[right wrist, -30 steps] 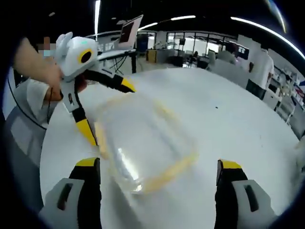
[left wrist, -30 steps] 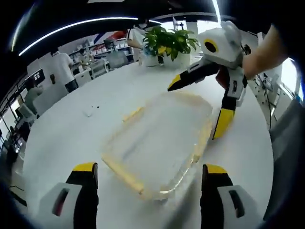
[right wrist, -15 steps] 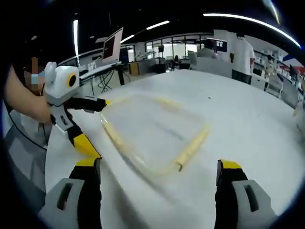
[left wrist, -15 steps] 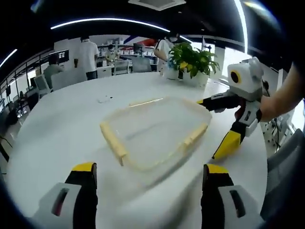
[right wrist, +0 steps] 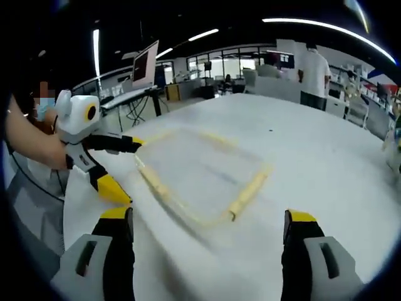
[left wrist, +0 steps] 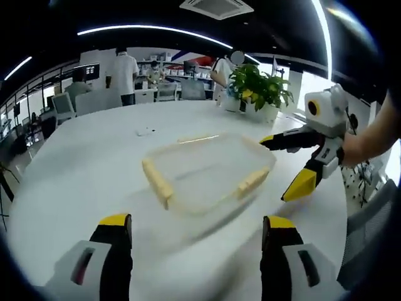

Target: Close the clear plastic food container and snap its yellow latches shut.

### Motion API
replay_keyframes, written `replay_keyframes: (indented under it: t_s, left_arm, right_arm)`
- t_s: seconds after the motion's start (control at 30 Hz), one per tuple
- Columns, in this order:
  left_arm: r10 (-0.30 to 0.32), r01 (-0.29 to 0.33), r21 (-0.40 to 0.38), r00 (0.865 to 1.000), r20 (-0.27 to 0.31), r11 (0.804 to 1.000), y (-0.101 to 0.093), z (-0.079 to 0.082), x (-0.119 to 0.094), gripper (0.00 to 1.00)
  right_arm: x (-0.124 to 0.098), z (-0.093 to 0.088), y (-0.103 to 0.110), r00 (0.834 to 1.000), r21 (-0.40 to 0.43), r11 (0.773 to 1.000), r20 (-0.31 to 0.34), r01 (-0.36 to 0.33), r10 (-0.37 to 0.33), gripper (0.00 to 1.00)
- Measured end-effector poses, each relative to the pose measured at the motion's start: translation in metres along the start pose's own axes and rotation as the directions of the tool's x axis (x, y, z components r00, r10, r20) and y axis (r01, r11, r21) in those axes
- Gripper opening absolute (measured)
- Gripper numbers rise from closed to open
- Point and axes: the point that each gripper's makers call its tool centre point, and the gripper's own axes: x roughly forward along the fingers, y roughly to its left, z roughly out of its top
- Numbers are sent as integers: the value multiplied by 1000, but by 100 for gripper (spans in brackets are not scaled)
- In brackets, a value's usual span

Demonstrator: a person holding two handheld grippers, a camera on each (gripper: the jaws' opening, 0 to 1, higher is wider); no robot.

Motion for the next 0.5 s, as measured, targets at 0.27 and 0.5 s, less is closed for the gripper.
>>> replay_keyframes:
  t_s: [0.27,0.5]
  left_arm:
    - [36,-36,-22,999,8,999,8,0,-19,81]
    - [61,-61,-32,998,2,998,12,0,-37,79]
  right_arm:
    - [-15,-2,-3,1000,60,998,17,12,-13,97]
    - [-34,-3,0,999,93,996,37,11,-15,96]
